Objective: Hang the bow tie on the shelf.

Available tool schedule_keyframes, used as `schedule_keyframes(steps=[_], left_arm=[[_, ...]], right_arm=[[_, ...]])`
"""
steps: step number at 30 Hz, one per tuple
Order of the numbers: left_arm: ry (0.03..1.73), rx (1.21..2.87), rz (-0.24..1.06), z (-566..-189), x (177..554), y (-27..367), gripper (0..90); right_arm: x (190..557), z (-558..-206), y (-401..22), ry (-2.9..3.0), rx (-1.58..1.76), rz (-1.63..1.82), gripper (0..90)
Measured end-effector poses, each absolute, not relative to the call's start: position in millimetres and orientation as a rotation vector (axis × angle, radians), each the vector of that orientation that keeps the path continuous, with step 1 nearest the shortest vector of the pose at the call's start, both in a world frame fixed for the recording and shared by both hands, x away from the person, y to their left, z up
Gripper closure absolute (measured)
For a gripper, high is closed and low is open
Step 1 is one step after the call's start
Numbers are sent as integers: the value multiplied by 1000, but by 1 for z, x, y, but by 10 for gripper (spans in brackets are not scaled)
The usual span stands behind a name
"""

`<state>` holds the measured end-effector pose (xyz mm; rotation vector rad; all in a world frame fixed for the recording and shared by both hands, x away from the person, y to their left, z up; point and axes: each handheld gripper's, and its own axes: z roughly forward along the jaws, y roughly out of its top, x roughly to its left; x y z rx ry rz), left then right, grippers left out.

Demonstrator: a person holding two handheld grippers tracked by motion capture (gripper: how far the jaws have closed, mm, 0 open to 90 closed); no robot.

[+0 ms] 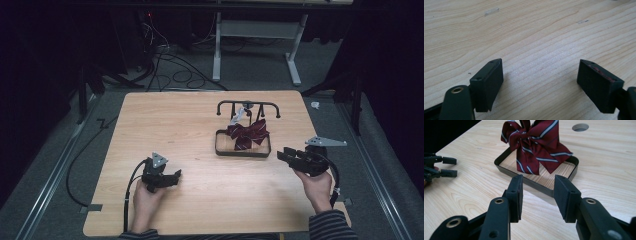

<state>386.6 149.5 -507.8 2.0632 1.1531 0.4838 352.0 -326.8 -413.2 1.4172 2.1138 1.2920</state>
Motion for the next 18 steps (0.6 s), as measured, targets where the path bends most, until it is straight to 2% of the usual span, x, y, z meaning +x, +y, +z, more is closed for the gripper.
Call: schedule_keyframes(steps=[18], left_arm=[[1153, 2063, 483, -508, 387, 150, 215]], right_arm=[[352, -429, -321, 2142, 1435, 1249, 608]])
